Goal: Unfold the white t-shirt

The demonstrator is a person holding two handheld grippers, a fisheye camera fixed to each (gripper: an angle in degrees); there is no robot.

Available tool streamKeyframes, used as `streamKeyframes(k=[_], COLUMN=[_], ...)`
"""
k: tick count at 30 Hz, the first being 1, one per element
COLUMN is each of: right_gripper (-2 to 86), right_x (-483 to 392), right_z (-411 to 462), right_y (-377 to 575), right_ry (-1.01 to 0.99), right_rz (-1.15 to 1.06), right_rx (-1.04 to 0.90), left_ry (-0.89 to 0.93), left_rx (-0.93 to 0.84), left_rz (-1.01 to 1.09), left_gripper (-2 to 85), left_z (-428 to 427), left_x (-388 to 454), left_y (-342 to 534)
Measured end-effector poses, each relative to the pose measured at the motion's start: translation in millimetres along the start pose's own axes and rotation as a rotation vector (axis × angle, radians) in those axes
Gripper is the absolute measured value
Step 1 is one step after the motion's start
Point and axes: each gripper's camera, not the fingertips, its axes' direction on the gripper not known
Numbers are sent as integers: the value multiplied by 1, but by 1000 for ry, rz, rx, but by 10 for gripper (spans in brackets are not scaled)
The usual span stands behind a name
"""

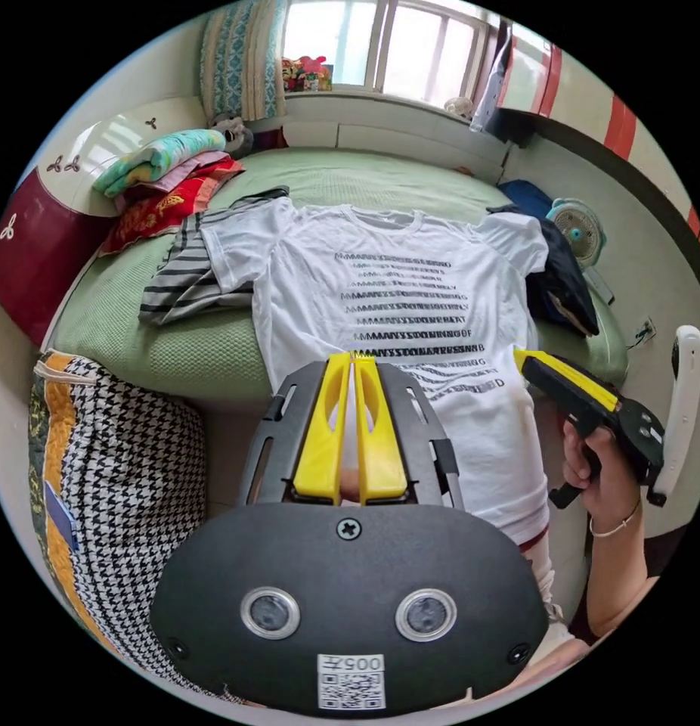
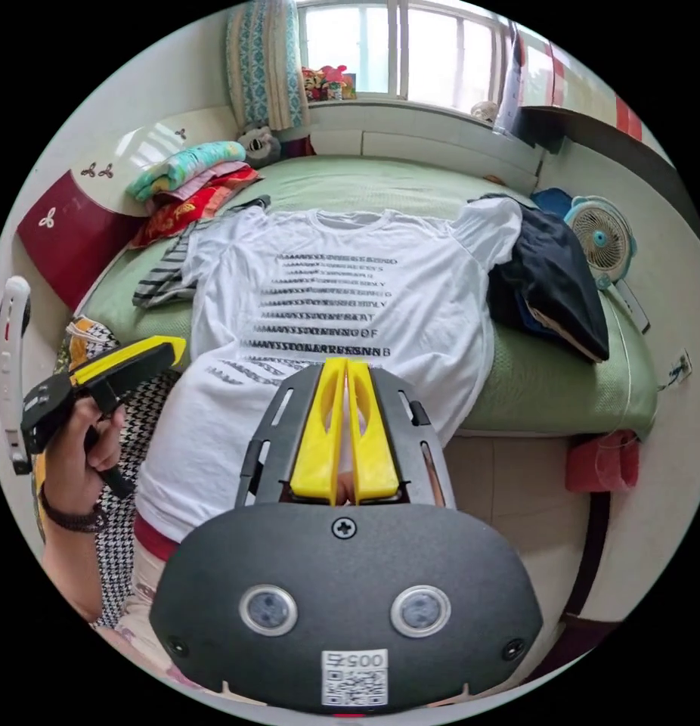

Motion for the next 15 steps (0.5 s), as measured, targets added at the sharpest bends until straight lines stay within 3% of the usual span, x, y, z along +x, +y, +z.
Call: streamKeyframes(k=[10,15], right_gripper=[109,119], right_x=[-104,-171], right_z=[63,106], right_y=[-142,-207], right_ry=[-246,-240], right_rz=[-301,-433], right_rx=[34,55], left_ry=[-44,-38], left_rx=[-60,-2], left_rz=[-242,-300], left_gripper=[63,85], left_z=[43,60], left_x=[-123,-162], left_y=[-60,-90])
